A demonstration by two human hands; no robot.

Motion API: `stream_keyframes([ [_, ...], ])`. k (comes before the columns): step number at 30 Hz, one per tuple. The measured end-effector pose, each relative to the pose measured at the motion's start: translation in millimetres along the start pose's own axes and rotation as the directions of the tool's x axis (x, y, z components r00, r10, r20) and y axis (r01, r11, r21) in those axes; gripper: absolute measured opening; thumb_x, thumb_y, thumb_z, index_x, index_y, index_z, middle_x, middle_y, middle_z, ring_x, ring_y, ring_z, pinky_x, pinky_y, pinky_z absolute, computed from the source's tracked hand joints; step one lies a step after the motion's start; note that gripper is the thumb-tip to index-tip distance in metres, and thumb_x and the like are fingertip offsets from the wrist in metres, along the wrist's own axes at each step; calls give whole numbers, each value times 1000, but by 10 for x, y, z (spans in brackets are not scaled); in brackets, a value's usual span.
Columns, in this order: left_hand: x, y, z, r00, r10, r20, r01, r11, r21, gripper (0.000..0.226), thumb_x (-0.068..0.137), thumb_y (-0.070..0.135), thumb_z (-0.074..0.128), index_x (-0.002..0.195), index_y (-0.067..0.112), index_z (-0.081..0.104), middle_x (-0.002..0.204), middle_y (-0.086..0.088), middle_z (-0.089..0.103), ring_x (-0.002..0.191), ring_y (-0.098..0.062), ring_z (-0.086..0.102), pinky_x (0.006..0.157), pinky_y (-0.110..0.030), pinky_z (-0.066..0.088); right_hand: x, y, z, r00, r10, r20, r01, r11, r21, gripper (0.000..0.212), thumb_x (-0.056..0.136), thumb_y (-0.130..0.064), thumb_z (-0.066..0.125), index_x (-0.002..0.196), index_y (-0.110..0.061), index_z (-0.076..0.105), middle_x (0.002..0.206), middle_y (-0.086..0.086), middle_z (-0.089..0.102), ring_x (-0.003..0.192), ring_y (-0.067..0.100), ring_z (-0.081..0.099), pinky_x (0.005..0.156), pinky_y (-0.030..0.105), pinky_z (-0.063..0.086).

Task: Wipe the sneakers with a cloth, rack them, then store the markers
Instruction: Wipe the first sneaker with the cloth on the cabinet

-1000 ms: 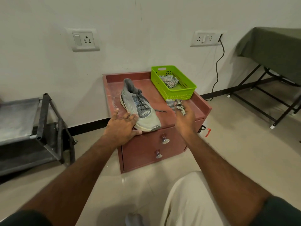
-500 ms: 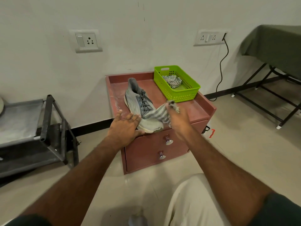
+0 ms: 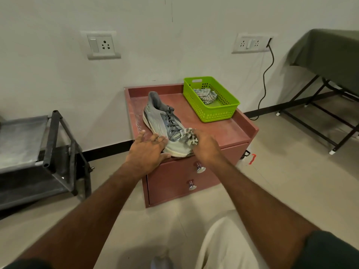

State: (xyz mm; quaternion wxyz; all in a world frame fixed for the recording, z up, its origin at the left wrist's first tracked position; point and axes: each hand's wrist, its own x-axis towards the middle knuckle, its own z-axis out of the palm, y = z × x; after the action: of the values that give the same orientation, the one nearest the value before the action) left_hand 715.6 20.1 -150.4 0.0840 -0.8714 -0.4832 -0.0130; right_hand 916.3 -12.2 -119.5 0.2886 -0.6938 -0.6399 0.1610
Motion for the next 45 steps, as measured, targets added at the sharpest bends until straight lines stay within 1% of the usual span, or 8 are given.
stream_keyframes([
  [6, -41, -3, -40, 999, 7, 34, -7, 1000, -3, 70, 99, 64, 30, 156, 23, 24, 161, 5, 31, 149, -13, 23, 124, -48, 7, 44, -175, 37, 952, 91, -292, -81, 996, 45, 26, 88, -10, 63, 110, -23, 66, 96, 4, 70, 87, 24, 64, 71, 33, 51],
  [15, -22, -2, -36, 999, 17, 36, -18, 999, 43, 68, 100, 61, 32, 156, 22, 27, 160, 4, 32, 149, -14, 24, 122, -50, 9, -133, -229, -67, 945, -215, 245, 278, 924, -262, 44, 79, -4, 66, 121, -16, 66, 110, 11, 69, 102, 29, 62, 80, 32, 45],
  [21, -30, -26, -57, 997, 35, 63, -37, 999, 27, 69, 101, 60, 29, 157, 21, 21, 163, 3, 26, 150, -14, 20, 124, -49, 7, -115, -249, -182, 964, 261, -59, -155, 726, 670, 10, 97, -18, 62, 89, -24, 66, 88, -8, 70, 85, 14, 69, 73, 30, 54],
  [24, -24, -14, -52, 998, 17, 63, -17, 1000, -7, 73, 99, 64, 27, 158, 21, 20, 164, 4, 25, 151, -12, 19, 124, -49, 6, -63, -90, -198, 946, 41, -322, 106, 899, 425, 34, 87, -2, 63, 115, -20, 70, 105, -10, 69, 94, -3, 64, 83, 15, 49],
  [30, -21, -19, -27, 998, 22, 53, -25, 998, 52, 74, 97, 66, 26, 156, 22, 23, 162, 4, 29, 149, -13, 23, 123, -51, 8, -201, 4, -102, 900, -145, 412, 135, 989, 53, 76, 70, 10, 48, 118, -47, 66, 153, -1, 43, 135, 24, 48, 100, 49, 51],
  [35, -15, -23, -41, 999, 27, 47, -28, 999, 17, 73, 98, 65, 28, 157, 21, 21, 162, 5, 28, 150, -13, 20, 123, -50, 6, -293, -16, -262, 990, 54, 131, -113, 857, 503, 33, 86, 3, 62, 81, -28, 73, 76, -7, 70, 73, 10, 63, 71, 30, 56],
  [41, 3, -62, -46, 998, -23, 62, 24, 999, -24, 84, 96, 68, 34, 159, 15, 13, 165, -2, 20, 153, -16, 12, 124, -51, 1, -185, -106, -183, 978, -43, -202, 117, 922, 369, 34, 83, -8, 67, 115, -21, 71, 104, -18, 71, 101, -8, 63, 92, 21, 51],
  [45, 51, -156, -91, 995, -64, 83, 64, 998, -2, 88, 93, 72, 35, 159, 19, 13, 167, 3, 14, 154, -13, 5, 119, -63, -5, -86, -177, -85, 992, -126, 12, 121, 972, 203, 38, 76, -20, 71, 113, -26, 68, 108, -9, 72, 102, 10, 66, 89, 31, 53],
])
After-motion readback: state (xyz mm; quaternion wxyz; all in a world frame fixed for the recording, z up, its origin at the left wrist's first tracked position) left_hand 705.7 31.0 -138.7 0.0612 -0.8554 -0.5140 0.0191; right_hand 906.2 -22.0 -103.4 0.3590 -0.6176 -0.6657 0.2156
